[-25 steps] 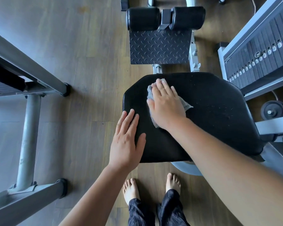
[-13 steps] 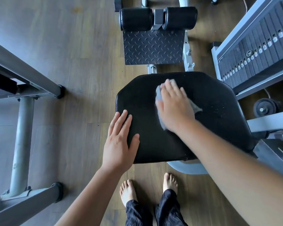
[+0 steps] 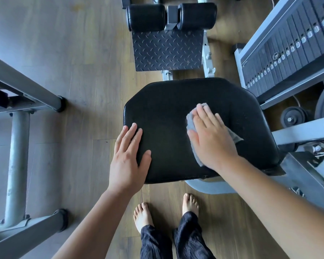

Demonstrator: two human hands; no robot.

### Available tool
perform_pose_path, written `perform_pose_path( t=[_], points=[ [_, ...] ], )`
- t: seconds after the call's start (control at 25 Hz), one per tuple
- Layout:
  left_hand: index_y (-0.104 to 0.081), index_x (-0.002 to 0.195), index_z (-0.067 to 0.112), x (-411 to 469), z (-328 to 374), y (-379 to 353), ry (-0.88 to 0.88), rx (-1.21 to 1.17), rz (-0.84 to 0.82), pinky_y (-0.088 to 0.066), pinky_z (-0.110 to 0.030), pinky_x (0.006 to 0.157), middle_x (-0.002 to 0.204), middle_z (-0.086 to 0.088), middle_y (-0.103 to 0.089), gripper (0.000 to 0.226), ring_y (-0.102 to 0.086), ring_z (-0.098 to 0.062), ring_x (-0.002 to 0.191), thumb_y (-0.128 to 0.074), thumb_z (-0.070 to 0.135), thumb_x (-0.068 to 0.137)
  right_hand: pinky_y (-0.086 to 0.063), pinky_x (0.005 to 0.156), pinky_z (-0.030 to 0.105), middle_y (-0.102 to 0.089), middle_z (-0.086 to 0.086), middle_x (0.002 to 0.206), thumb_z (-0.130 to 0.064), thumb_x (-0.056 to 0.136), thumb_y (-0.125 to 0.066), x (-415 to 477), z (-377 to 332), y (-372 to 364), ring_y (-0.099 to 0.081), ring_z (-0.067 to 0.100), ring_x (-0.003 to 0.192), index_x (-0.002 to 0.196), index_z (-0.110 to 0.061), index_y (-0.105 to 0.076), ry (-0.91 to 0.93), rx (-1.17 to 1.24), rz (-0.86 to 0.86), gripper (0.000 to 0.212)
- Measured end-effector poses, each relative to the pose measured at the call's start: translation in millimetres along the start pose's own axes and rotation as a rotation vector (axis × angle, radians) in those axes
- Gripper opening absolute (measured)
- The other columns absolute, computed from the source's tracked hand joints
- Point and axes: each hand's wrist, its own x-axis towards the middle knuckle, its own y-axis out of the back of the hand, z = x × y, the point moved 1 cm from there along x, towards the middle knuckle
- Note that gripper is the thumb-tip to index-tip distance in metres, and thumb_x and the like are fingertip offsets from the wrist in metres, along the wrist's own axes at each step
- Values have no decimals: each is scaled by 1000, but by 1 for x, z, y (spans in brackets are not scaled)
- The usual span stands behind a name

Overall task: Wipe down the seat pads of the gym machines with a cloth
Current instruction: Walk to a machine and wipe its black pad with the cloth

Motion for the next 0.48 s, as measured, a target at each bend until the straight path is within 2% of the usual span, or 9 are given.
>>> perform_pose_path(
  t=[0.04, 0.12, 0.24, 0.32, 0.36, 0.48],
  points=[
    [-44, 155, 16, 0, 0, 0, -3, 1, -5, -13, -19, 118, 166, 8, -29, 57, -13, -10, 157, -59, 29, 101, -19, 126, 45, -18, 7, 168, -39, 108, -22, -22, 1, 1, -9, 21, 157, 158, -9, -26, 79, 9, -29, 58],
    [-44, 155, 16, 0, 0, 0, -2, 6, -11, -14, -21, 118, 166, 8, -29, 58, -12, -10, 157, -59, 29, 101, -20, 125, 47, -16, 6, 169, -40, 106, -21, -4, 24, 4, -8, 19, 157, 158, -10, -28, 144, 11, -56, 60],
    [-44, 155, 16, 0, 0, -1, -6, 12, -1, -13, -21, 119, 166, 8, -29, 58, -13, -10, 157, -60, 29, 101, -14, 126, 47, -16, 9, 169, -38, 105, -21, 88, 61, 18, -11, 23, 156, 157, -8, -28, -84, 0, -54, 60],
    [-44, 155, 16, 0, 0, -1, -3, 13, 6, -16, -23, 119, 166, 8, -30, 58, -13, -11, 157, -60, 28, 101, -10, 126, 44, -17, 10, 168, -38, 106, -23, 104, 67, 19, -12, 25, 156, 157, -7, -28, -208, 3, -52, 59],
    [-44, 155, 15, 0, 0, -1, 0, 12, 6, -17, -25, 119, 166, 8, -30, 57, -14, -11, 157, -60, 28, 101, -11, 126, 45, -18, 10, 168, -38, 106, -23, 86, 63, 18, -11, 25, 156, 156, -6, -29, -196, 4, -35, 59],
    [-43, 155, 16, -1, 1, 0, 3, 14, -7, -17, -26, 119, 166, 8, -29, 58, -13, -12, 157, -59, 29, 101, -12, 127, 43, -11, 5, 170, -40, 108, -15, -18, 51, 12, -3, 19, 157, 159, -10, -22, 33, -10, -69, 60]
  ],
)
